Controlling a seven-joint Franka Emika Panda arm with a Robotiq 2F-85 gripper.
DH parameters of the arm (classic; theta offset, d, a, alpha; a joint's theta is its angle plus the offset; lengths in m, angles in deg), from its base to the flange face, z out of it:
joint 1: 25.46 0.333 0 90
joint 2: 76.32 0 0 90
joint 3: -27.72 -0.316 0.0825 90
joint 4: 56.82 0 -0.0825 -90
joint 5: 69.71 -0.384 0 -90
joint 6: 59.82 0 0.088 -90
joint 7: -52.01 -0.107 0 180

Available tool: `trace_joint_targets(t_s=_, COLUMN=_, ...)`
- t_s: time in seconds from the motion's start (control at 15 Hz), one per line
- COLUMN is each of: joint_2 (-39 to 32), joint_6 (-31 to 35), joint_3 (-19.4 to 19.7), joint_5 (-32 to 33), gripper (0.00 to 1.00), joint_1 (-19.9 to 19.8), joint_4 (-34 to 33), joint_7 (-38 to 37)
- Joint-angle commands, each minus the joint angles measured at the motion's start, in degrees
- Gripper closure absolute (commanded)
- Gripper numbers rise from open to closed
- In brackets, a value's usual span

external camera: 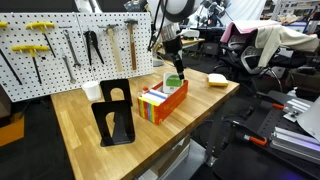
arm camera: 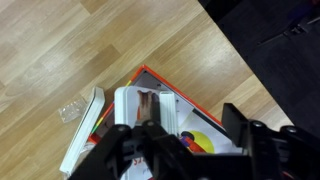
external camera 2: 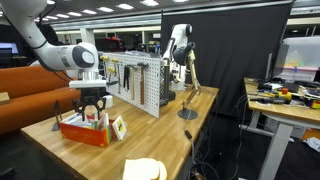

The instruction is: Take the book closest to you and put it in the box

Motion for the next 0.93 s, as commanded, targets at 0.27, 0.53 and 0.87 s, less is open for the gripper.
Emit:
trace_joint_targets(t_s=0.27, joint_2=-0.04, joint_6=-0.17, joint_3=-0.24, joint_5=0.05, gripper=0.34, joint_1=-0.21, joint_4=-0.12, joint_7=-0.05)
trace_joint_targets(t_s=0.53, joint_2=0.68, joint_6=-0.26, joint_3=-0.01, joint_5=-0.31, gripper=0.08, joint_1=-0.54, joint_4=0.43, joint_7=-0.36)
trace_joint_targets(t_s=0.87, joint_2=5.64, joint_6=-0.71, joint_3=2.17, joint_5=0.5, gripper=0.0, joint_1=-1.68, joint_4=4.75, joint_7=-2.96)
